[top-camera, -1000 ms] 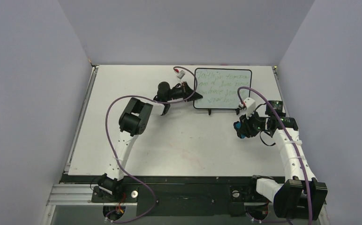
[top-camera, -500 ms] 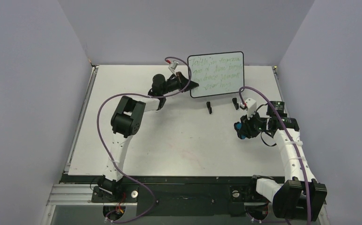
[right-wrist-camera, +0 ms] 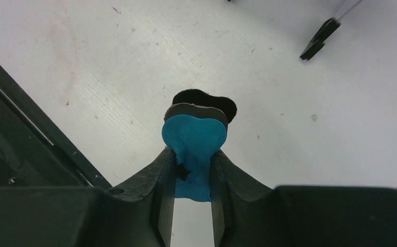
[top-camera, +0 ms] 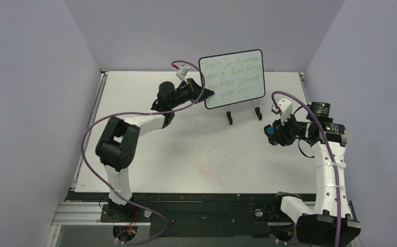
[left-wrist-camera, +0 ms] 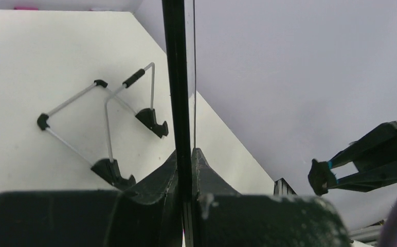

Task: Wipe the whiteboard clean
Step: Hold the whiteboard at the center of the board.

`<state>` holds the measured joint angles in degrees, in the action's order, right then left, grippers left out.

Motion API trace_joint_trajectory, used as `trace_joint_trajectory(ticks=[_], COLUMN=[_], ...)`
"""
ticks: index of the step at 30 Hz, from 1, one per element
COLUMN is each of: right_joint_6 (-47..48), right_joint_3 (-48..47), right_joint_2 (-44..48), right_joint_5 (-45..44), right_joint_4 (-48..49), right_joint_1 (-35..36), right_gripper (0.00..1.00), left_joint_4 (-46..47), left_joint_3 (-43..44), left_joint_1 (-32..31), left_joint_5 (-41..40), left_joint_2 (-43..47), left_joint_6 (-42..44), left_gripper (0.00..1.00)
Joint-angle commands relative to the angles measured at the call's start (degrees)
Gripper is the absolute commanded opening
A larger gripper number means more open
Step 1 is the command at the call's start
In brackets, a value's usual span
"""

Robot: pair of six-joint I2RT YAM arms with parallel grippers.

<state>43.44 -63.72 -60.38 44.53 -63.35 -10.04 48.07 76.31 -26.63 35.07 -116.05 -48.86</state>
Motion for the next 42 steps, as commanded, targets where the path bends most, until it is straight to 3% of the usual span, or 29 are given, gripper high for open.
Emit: trace_joint_trajectory(ticks=[1,9,14,21,29,42], right_joint_6=[4.79,4.53,4.83,3.41,-5.17,-9.68], right_joint_3=[-7.87,-4.08,-0.05,3.07,0.10,0.06], right_joint_2=[2.27,4.61,5.10,1.73,-2.15,-3.99], right_joint_5=[3.57,5.83,6.93,4.70,-7.63,-13.89], right_joint_4=[-10.81,-10.66,-7.61,-1.34,9.31,16.80], right_joint_1=[0.86,5.84,9.38,17.84,31.49,38.34], right_gripper=[0.00,0.00,0.00,0.00,0.00,0.00], left_joint_4=[0.88,2.13,4.62,13.04,19.67,18.75], left_joint_3=[-11.95,-38.41,-49.89,-56.24,-57.12,-57.44], left_joint_1=[-3.44,-15.49,-22.23,-25.92,-29.60,-31.31], left_joint_5=[-9.97,-21.09,-30.30,-33.83,-35.86,-39.16], left_joint_2=[17.43,41.73,49.37,45.47,38.10,35.77], left_joint_6=[6.14,8.68,8.23,7.13,7.38,5.98], left_gripper=[0.00,0.00,0.00,0.00,0.00,0.00])
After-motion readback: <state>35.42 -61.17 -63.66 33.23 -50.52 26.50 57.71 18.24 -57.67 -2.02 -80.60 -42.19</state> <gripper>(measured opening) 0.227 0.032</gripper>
